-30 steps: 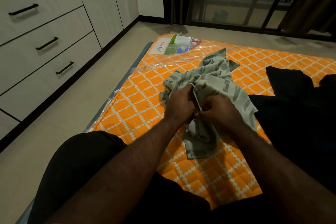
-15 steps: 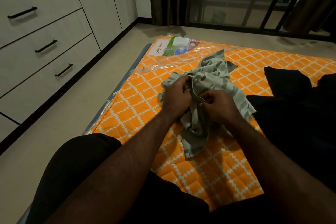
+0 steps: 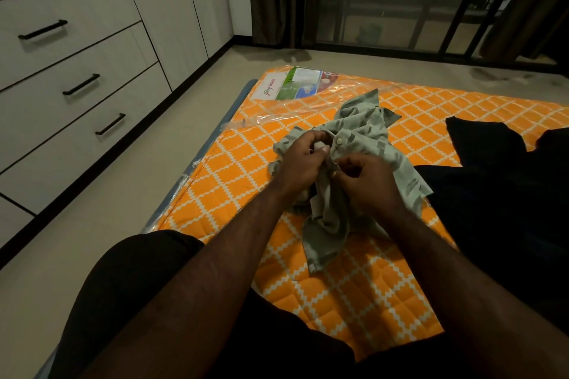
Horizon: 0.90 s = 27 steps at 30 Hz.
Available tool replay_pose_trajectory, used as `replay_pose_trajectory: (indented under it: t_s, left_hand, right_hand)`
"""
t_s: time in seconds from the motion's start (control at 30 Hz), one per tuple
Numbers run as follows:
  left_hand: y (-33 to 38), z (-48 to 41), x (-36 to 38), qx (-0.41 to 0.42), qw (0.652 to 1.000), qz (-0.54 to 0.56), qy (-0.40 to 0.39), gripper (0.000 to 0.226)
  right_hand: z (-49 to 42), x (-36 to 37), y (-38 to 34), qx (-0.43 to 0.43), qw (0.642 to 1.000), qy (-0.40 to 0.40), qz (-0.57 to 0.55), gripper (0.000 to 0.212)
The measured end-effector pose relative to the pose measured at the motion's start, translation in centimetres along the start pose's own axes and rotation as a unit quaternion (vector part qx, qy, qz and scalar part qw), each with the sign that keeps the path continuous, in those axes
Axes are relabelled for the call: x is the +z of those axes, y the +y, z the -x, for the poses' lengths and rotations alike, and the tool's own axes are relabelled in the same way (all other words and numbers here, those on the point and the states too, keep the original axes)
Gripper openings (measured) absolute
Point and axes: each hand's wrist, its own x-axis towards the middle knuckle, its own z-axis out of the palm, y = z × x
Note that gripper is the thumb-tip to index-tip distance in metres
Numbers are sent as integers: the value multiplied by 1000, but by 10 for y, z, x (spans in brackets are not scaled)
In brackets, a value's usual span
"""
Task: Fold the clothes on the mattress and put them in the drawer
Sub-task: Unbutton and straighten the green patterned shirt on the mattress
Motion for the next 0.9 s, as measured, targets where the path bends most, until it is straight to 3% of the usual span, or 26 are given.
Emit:
replay_pose_trajectory:
  t_s: [0.1, 0.3, 0.4, 0.53, 0.63, 0.8, 0.9]
  left_hand:
    - [4, 1, -6, 7, 1000, 8, -27, 45]
    - [11, 3, -9, -26, 991, -71, -107, 114]
    - [12, 3, -11, -19, 979, -96, -178, 122]
    - [9, 2, -16, -26, 967, -39, -249, 128]
    - [10, 3, -17, -5, 971, -43, -237, 115]
    - [7, -3, -14, -5, 993, -108, -50, 33]
    - [4, -4, -16, -8, 992, -119, 26, 19]
  right_hand:
    - [-2, -3, 3, 24, 999, 31, 28, 6]
    - [-5, -10, 10, 51, 989, 101, 91, 10]
    - [-5, -10, 8, 60, 987, 132, 77, 4]
    - [-5, -11, 1, 59, 988, 138, 30, 8]
    - [-5, -11, 0, 57, 989, 134, 32, 3]
    - [-5, -11, 0, 79, 991, 103, -18, 9]
    - [-6, -13, -5, 102, 985, 42, -131, 8]
